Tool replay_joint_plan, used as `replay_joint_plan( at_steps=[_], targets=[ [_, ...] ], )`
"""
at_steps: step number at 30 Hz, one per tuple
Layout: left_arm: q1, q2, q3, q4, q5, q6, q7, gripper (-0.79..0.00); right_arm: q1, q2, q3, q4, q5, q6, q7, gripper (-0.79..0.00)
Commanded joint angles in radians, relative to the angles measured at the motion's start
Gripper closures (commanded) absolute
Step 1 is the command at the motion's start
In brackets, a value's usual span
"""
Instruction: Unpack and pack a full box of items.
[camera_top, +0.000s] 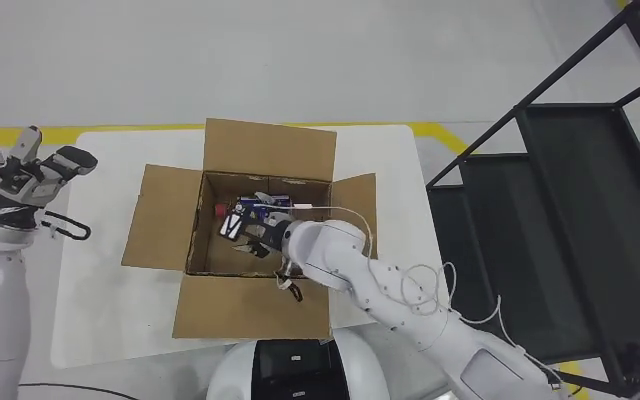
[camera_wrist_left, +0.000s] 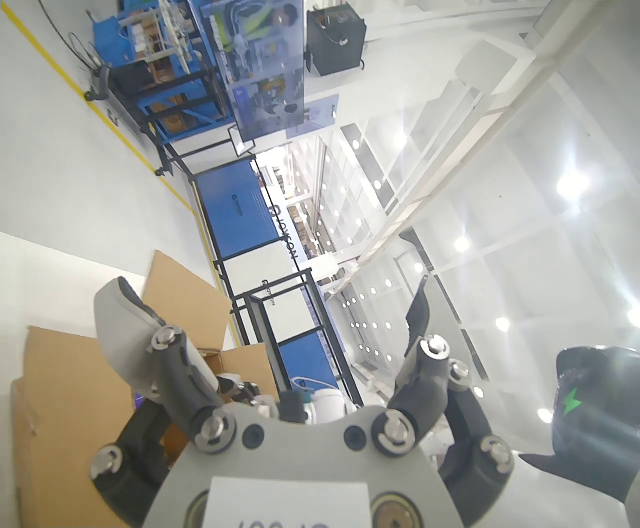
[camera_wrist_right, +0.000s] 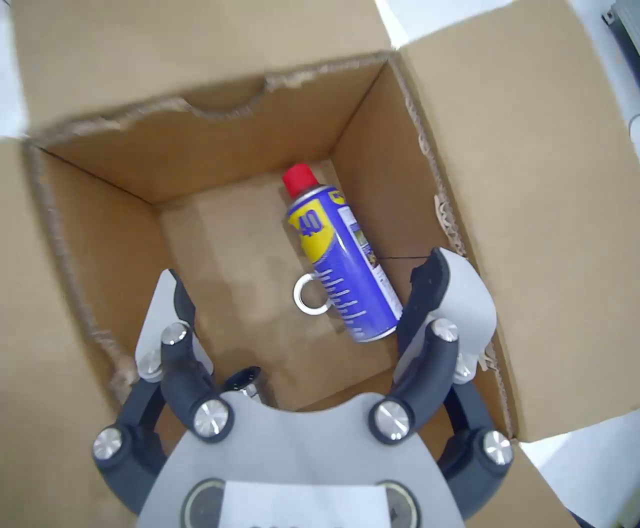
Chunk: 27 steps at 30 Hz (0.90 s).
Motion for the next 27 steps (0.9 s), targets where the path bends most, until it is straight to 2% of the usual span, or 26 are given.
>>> replay_joint_plan(
  at_steps=[1, 6, 13, 19, 21, 27],
  targets=[
    [-0.038, -0.001, 0.017, 0.067, 0.017, -0.001, 0.015, -0.785, -0.081, 0.022, 0.098, -0.079, 0.096, -0.065, -0.026, -0.785],
    [-0.135, -0.009, 0.113, 0.217, 0.099, 0.024, -0.003, -0.785, -0.253, 0.068, 0.329, -0.246, 0.292, -0.199, -0.069, -0.785],
    [-0.242, -0.032, 0.234, 0.408, 0.176, 0.011, 0.035, -0.785, -0.440, 0.101, 0.558, -0.399, 0.383, -0.239, -0.181, -0.785],
    [-0.304, -0.047, 0.312, 0.512, 0.194, 0.027, -0.064, -0.785, -0.556, 0.114, 0.698, -0.370, 0.493, -0.232, -0.276, -0.785],
    [-0.321, -0.051, 0.323, 0.538, 0.175, 0.034, -0.090, -0.785, -0.579, 0.117, 0.736, -0.351, 0.469, -0.196, -0.277, -0.785],
    [-0.342, -0.052, 0.316, 0.545, 0.066, 0.031, -0.263, -0.785, -0.638, 0.120, 0.767, -0.305, 0.487, -0.149, -0.353, -0.785]
  ],
)
